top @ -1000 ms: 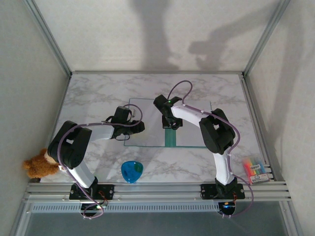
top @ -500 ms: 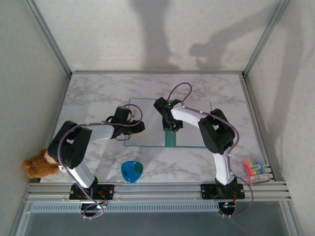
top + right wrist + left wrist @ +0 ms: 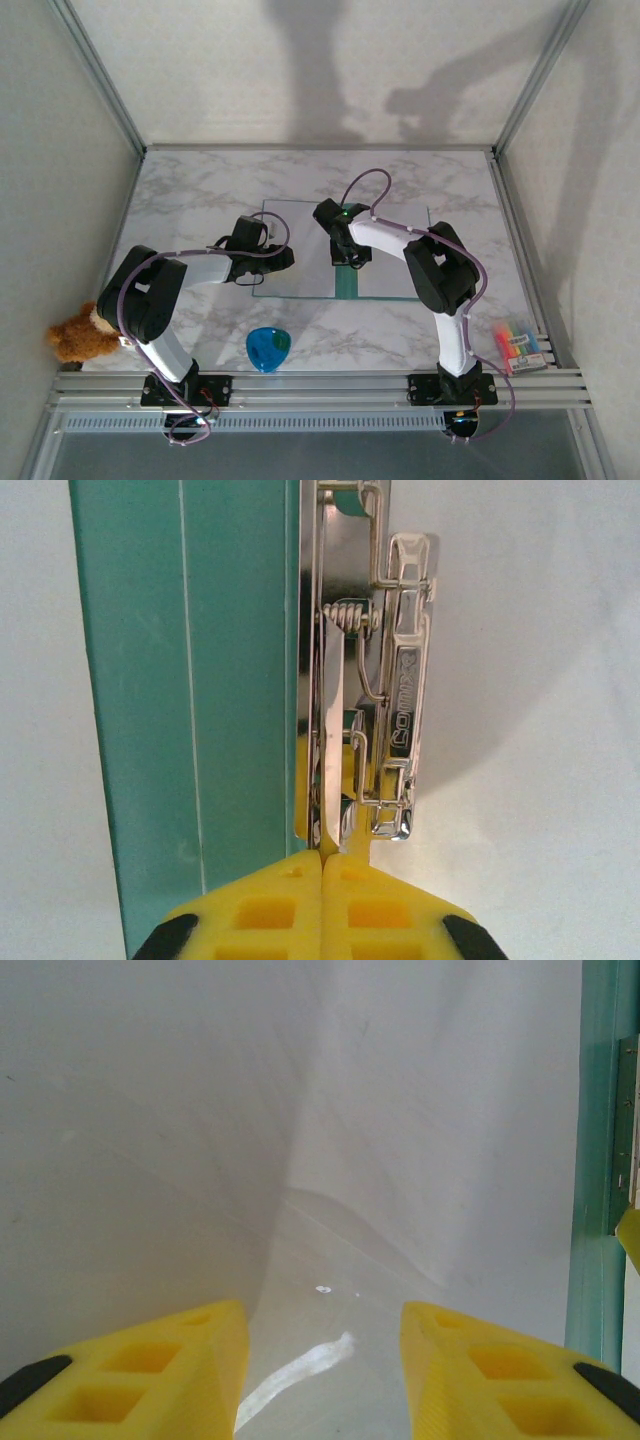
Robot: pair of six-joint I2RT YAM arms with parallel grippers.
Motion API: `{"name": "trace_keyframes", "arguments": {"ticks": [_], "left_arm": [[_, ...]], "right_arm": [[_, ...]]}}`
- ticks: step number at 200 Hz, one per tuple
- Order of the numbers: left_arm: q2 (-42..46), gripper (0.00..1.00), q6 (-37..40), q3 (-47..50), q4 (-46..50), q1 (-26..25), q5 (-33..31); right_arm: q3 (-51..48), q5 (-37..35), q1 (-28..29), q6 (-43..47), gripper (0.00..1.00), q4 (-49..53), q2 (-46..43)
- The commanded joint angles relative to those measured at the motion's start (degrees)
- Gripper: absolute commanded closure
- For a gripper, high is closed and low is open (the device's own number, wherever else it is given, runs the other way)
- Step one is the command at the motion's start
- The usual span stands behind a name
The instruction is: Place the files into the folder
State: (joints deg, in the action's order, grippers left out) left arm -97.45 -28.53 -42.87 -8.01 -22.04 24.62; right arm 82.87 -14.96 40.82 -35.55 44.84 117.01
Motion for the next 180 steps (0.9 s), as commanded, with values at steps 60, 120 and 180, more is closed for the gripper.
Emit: {"name": "trace_keyframes", "arguments": {"ticks": [60,120,180], "left_arm": [[-3.49,0.54,-0.12,2.35,6.03,-0.49,-1.51],[-3.37,0.54,-0.07,2.14,6.32,-0.63,-1.57],[-3.49,0.54,0.04,1.76,6.58,-0.63,-1.53]], "right_arm": [[-1.53,3.90,-0.41,-0.53,1.00,2.26,4.07],[1.42,3.12,-0.44,-0.14,1.00,4.71,2.04],[3.16,2.32,-0.47,0.23,1.00,6.29,1.28]]}}
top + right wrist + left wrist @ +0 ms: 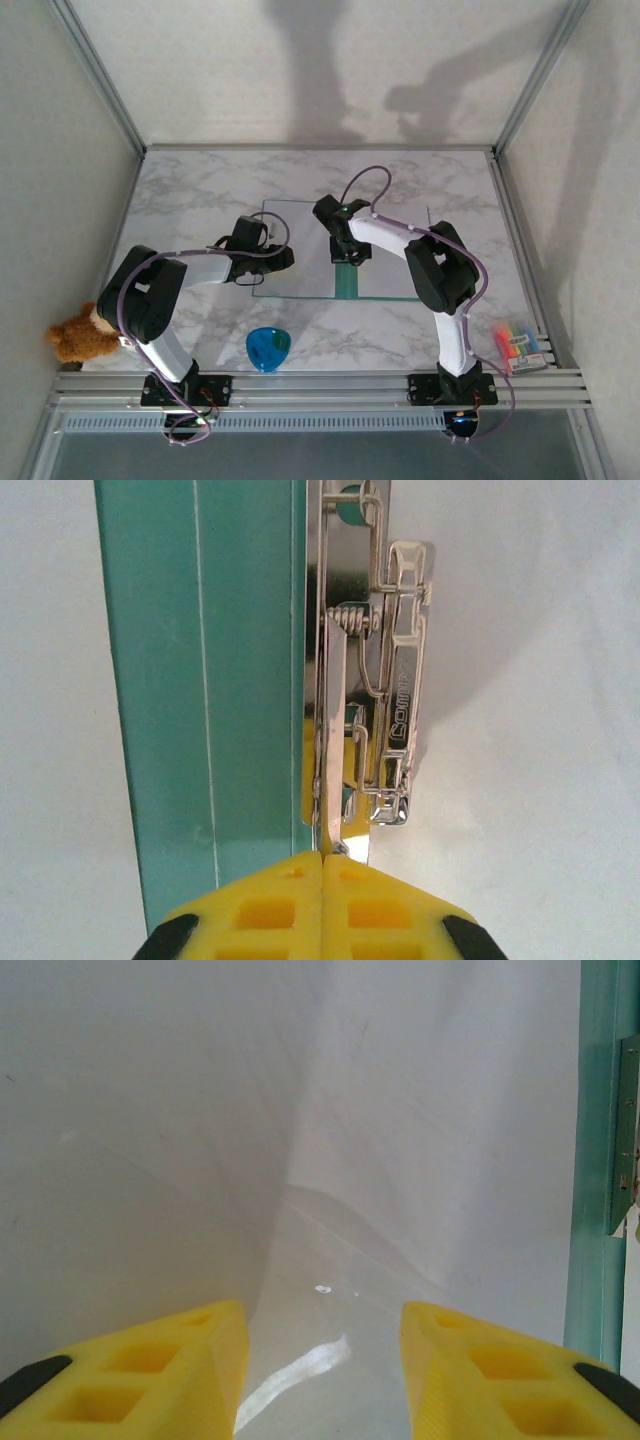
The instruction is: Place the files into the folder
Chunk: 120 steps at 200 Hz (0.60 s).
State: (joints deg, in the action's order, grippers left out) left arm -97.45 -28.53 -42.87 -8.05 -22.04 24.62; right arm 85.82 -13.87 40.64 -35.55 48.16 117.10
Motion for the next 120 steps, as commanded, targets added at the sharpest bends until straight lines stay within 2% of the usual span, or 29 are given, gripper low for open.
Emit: {"name": "trace_keyframes", "arguments": {"ticks": [1,120], "left_arm": [[-3.47,0.54,0.05,1.75,6.64,-0.63,-1.56],[-4.10,0.54,0.32,1.12,6.92,-0.63,-1.50]], "right_arm": [[0.17,1.17,-0.25,0.22,1.00,3.02,1.20],[-0.62,-2.69,-0.39,0.91,1.00,5.41,3.25]]}}
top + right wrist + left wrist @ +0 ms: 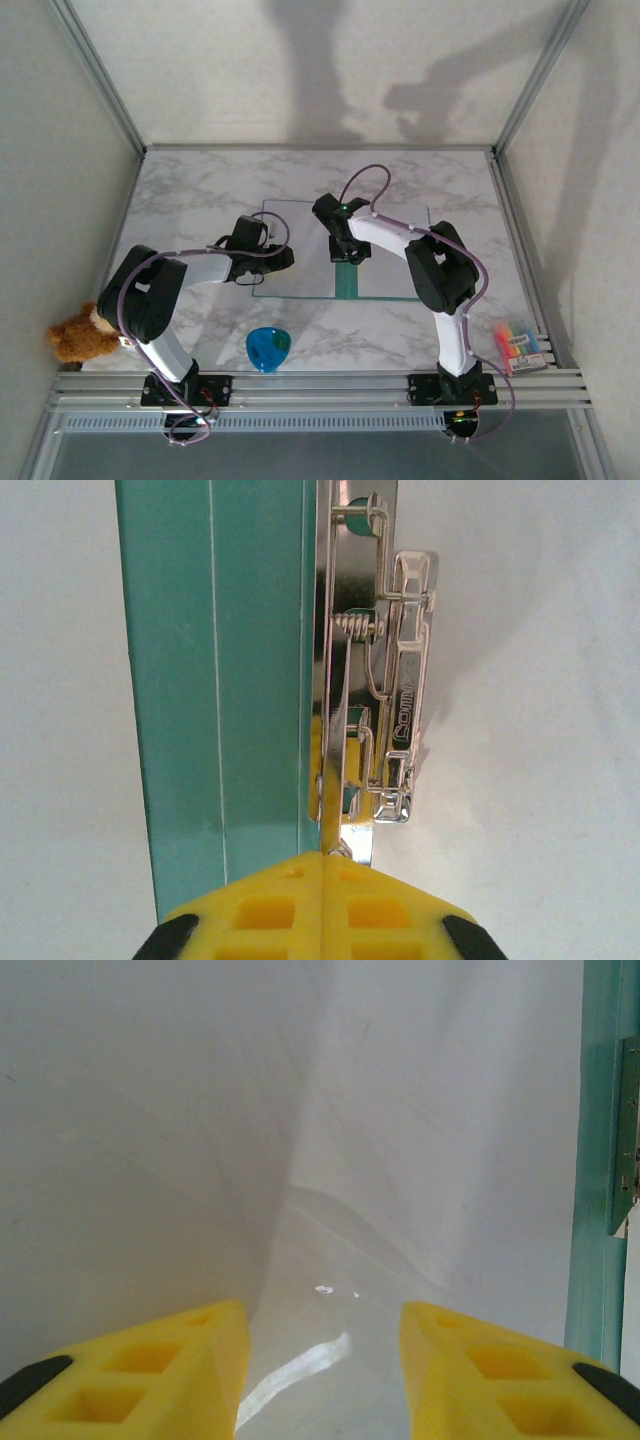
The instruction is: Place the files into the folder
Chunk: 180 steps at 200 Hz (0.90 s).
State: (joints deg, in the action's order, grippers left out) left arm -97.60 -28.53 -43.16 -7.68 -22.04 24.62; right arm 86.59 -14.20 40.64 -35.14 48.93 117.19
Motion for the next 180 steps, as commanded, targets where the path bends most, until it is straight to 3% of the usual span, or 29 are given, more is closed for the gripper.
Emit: {"name": "trace_keyframes", "arguments": {"ticks": [1,88,180], "left_arm": [[-3.93,0.54,0.32,1.36,6.55,-0.63,-1.50],[-4.32,0.55,0.41,1.76,6.20,-0.63,-1.40],[-3.67,0.55,0.23,2.36,6.20,-0.63,-1.58]], "right_arm": [[-1.40,-2.34,-0.39,0.55,1.00,4.66,3.20],[-2.10,-4.96,-0.48,0.21,1.00,5.64,4.56],[-3.77,0.45,-0.48,0.03,1.00,0.95,4.95]]}}
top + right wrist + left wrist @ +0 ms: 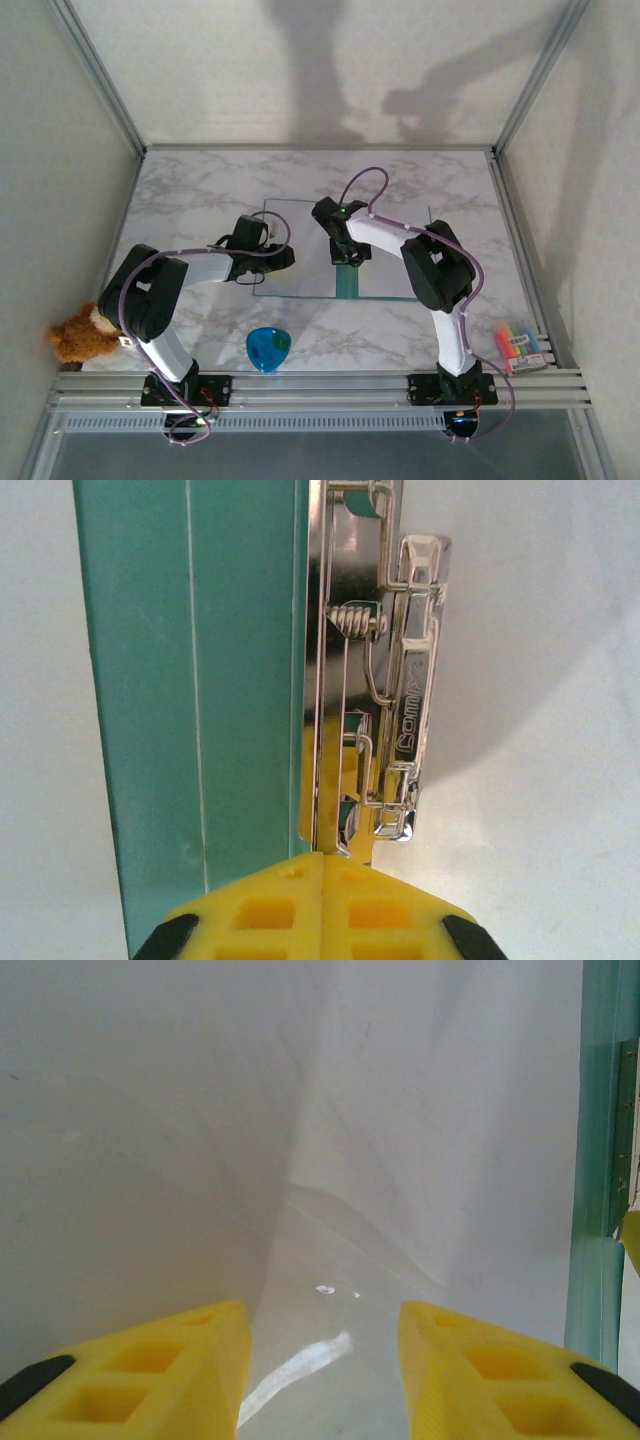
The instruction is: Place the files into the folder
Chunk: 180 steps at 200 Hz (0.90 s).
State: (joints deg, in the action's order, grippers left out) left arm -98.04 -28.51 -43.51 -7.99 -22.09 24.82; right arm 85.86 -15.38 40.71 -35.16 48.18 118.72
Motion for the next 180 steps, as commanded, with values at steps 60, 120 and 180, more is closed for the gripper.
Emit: {"name": "trace_keyframes", "arguments": {"ticks": [60,120,180], "left_arm": [[-3.29,0.55,0.04,2.86,6.38,-0.59,-1.79],[-3.01,0.55,-0.08,3.31,6.15,-0.59,-1.95],[-2.22,0.55,-0.14,3.15,6.69,-0.59,-2.18]], "right_arm": [[-1.12,1.83,-0.60,0.14,1.00,3.00,0.59],[0.57,1.41,-0.59,0.12,1.00,4.53,-1.72],[1.70,0.61,-0.63,0.51,1.00,5.88,-3.90]]}}
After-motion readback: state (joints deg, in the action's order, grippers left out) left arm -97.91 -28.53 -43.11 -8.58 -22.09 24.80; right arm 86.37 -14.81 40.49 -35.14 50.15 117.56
